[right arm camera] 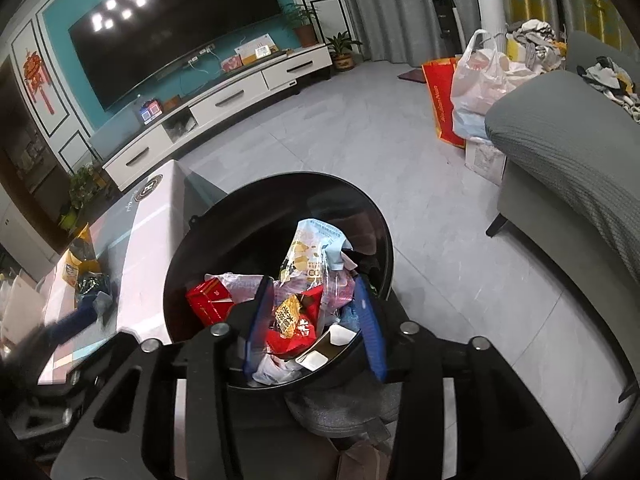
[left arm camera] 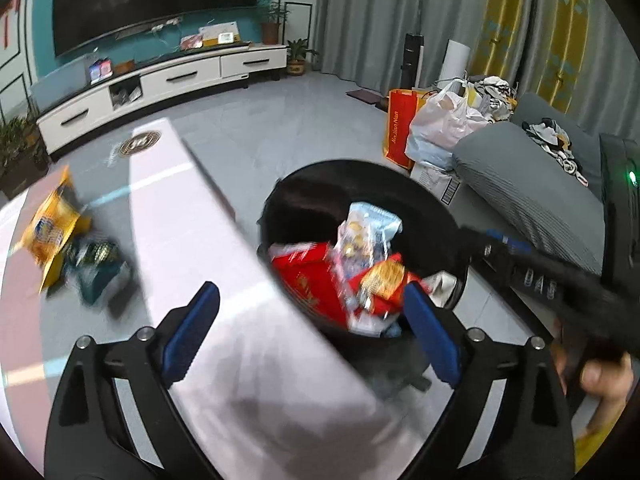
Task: Collect trash
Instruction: 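Open the left tool to drop the red box while the right tool releases the wrapper, then move both tools to the table and grasp the dark green bag with the right tool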
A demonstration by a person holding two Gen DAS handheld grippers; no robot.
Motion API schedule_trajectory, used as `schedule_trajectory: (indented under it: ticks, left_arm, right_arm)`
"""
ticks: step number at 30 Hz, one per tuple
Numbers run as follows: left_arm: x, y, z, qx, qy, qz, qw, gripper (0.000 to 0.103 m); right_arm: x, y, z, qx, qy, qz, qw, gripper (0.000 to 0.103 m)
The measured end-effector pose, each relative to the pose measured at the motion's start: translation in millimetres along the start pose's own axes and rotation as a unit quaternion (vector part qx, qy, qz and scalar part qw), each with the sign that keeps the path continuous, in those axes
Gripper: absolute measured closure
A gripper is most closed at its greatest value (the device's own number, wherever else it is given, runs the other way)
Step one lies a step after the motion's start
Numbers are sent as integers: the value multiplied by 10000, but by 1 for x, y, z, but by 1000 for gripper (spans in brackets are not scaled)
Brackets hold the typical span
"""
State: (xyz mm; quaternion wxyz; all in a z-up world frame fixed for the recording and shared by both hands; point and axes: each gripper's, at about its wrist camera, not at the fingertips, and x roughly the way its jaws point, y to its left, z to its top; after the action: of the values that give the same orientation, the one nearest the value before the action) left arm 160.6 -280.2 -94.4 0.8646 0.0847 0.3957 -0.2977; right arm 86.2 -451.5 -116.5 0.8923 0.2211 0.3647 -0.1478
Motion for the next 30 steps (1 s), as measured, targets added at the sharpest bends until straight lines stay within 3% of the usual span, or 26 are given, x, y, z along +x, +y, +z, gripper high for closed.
schedule_trajectory:
  ticks: [8, 12, 15, 21, 25, 28, 30]
  left_arm:
    - [-51, 59, -47, -714, -163, 102, 9973, 5]
    - [-76, 104, -75, -1276, -160, 437, 9907, 4]
    - [-89, 133, -91, -1633, -100, 549, 9850, 4]
    - [-101, 169, -108, -1794, -37, 740, 9810, 4]
    - [-101, 185, -106, -1567, 55, 807, 9843, 3]
    - [-103, 197, -100, -1282, -51, 1086, 9858, 3]
    - [-108, 211, -100, -1391, -188, 1122, 9837, 3]
  right_arm:
    - [-9, 32, -7, -432, -85, 165, 9989, 48]
    - [-13, 62, -16, -849, -51, 400, 9956, 39]
    - [-12, 87, -22, -1119, 69, 677, 9914, 38]
    - [-2, 140, -39, -1721, 267, 925, 9804, 35]
    - [6, 178, -50, -2145, 325, 1022, 9708, 34]
    - [14, 206, -56, -2474, 301, 1034, 9629, 34]
    - [20, 224, -57, -2577, 258, 1066, 9600, 34]
